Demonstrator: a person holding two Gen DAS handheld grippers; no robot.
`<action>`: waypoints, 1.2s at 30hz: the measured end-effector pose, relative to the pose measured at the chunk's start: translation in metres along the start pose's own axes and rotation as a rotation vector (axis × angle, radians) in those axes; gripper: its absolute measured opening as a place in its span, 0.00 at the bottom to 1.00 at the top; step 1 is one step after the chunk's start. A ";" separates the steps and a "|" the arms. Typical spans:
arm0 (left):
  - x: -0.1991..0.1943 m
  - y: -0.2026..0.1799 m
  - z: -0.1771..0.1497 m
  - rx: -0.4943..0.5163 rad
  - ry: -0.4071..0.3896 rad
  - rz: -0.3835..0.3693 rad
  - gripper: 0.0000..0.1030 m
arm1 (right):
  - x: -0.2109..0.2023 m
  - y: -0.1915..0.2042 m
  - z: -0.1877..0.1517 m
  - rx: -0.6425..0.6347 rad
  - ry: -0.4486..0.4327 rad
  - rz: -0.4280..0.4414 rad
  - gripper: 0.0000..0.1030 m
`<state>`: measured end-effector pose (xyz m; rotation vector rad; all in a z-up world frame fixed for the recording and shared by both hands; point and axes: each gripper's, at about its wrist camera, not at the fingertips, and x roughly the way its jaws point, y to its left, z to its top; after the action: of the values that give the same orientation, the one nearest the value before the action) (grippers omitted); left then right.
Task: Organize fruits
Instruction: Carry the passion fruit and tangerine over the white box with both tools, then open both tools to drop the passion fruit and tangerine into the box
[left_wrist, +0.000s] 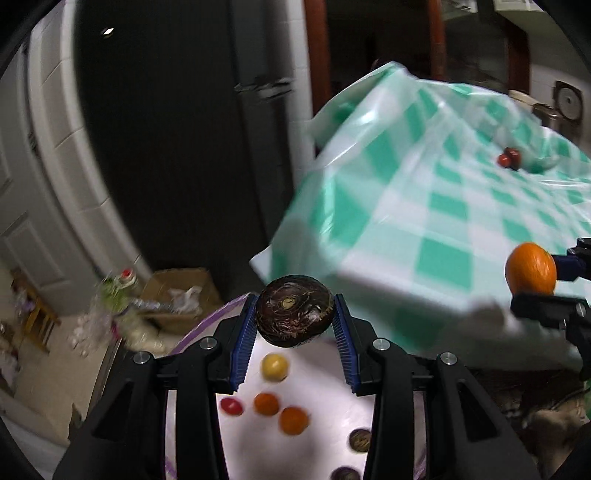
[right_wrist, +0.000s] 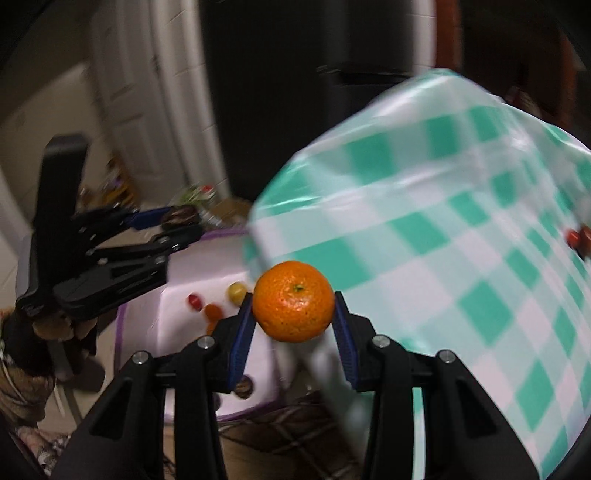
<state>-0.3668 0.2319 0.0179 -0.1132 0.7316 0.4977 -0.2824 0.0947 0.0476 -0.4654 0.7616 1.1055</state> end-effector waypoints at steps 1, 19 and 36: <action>0.002 0.007 -0.005 -0.014 0.014 0.008 0.37 | 0.007 0.012 0.000 -0.025 0.017 0.015 0.40; 0.100 0.070 -0.079 -0.044 0.401 0.147 0.37 | 0.167 0.103 -0.036 -0.263 0.435 0.142 0.40; 0.214 0.069 -0.097 0.064 0.728 0.103 0.38 | 0.231 0.128 -0.082 -0.390 0.685 0.112 0.41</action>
<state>-0.3231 0.3510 -0.1914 -0.2013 1.4704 0.5319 -0.3700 0.2328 -0.1749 -1.1801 1.1784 1.2127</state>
